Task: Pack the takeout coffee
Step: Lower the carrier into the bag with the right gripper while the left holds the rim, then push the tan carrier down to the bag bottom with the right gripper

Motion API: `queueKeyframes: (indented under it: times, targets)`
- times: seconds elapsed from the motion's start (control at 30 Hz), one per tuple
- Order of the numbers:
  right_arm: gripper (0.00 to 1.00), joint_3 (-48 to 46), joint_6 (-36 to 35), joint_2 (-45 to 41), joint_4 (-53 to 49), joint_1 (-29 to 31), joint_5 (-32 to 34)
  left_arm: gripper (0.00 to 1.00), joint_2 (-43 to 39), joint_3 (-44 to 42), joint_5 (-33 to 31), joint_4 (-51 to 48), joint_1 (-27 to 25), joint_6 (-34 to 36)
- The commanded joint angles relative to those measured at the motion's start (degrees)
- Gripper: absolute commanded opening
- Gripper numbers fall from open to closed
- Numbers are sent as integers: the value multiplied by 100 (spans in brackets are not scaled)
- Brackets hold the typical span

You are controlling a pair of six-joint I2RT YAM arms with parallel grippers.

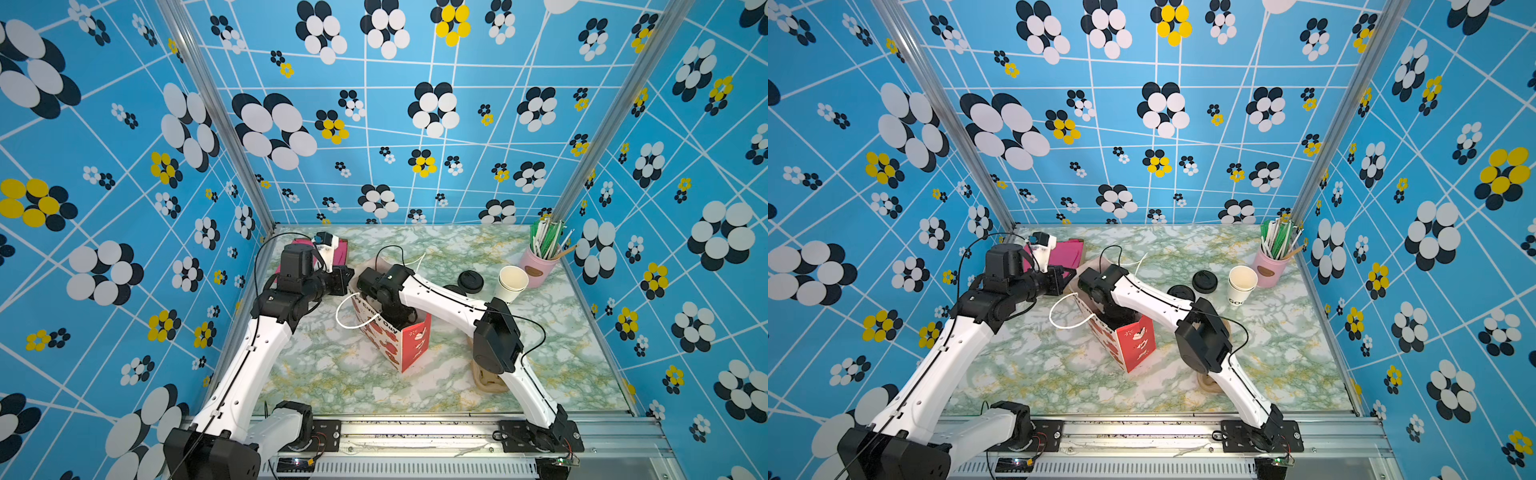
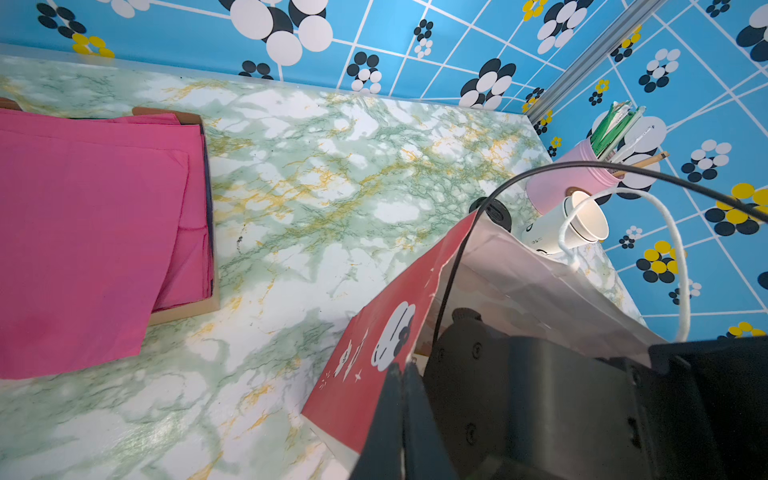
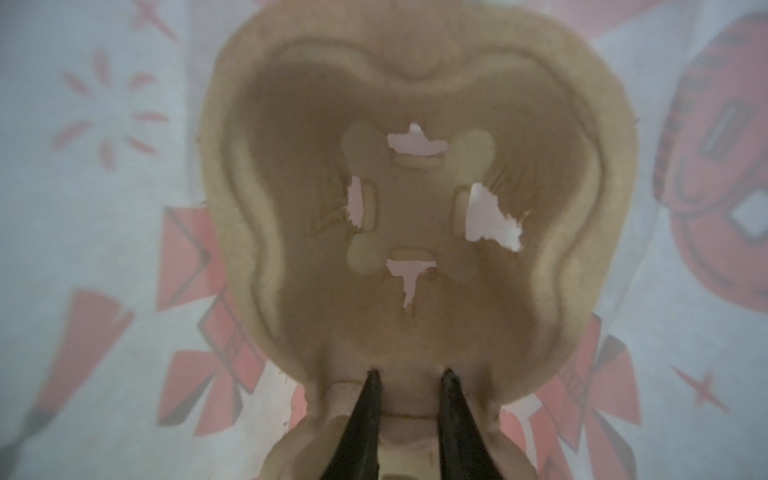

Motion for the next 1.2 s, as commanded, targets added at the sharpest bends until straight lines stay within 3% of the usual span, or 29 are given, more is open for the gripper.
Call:
queueKeyframes:
  times: [0.0, 0.4, 1.17]
  targets:
    - [17, -131, -70, -5, -61, -26, -297, 0, -173, 20, -7, -59, 55, -78]
    - [18, -233, -305, 75, 236, 42, -807, 0, -831, -10, -554, -728, 44, -273]
    - [22, -44, -612, 858, 51, 145, -803, 0, -898, -320, -459, -581, -3, -316]
